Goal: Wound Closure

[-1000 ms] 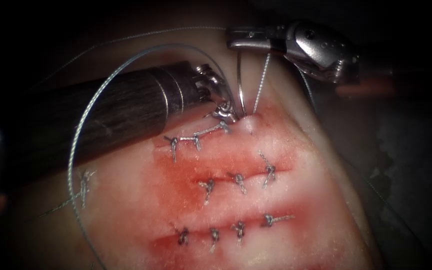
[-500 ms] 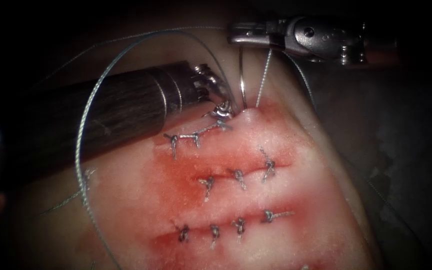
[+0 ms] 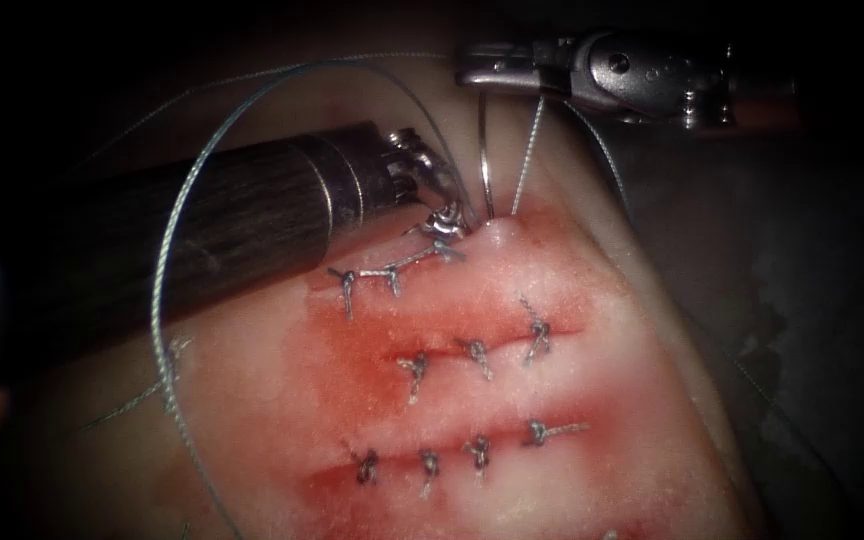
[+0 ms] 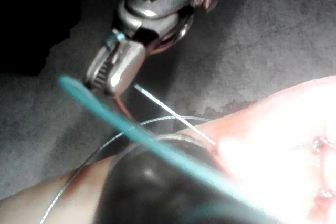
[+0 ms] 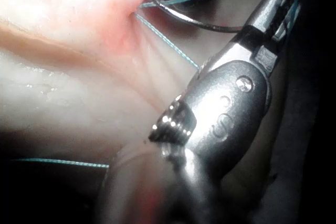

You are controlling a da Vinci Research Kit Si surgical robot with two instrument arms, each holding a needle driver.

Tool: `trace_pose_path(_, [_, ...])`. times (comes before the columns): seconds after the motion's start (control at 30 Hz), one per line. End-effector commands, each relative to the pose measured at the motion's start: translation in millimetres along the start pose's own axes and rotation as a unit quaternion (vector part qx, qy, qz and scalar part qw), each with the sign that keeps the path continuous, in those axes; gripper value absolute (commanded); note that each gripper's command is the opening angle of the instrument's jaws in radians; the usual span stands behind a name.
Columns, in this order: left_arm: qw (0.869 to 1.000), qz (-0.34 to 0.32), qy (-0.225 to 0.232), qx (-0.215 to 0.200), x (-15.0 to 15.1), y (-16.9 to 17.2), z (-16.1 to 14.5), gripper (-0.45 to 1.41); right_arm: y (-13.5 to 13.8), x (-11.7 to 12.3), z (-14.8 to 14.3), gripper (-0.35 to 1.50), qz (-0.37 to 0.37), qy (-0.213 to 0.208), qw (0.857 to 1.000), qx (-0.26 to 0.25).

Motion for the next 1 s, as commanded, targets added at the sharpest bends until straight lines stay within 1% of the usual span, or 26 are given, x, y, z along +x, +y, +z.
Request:
trace_pose_path(0.03, [1.000,0.002,-0.002,-0.002,-1.2,0.5,-0.6,-0.45,-0.7,0.3,0.8,-0.35,-0.002,-0.002,1.000,0.000])
trace_pose_path(0.67, [1.000,0.002,-0.001,-0.002,-1.3,0.4,-0.7,-0.45,-0.7,0.2,0.9,-0.35,-0.002,-0.002,1.000,0.000])
trace_pose_path(1.0, [1.000,0.002,-0.001,-0.002,-1.3,0.4,-0.8,-0.45,-0.8,0.1,0.9,-0.35,-0.016,-0.002,1.000,0.001])
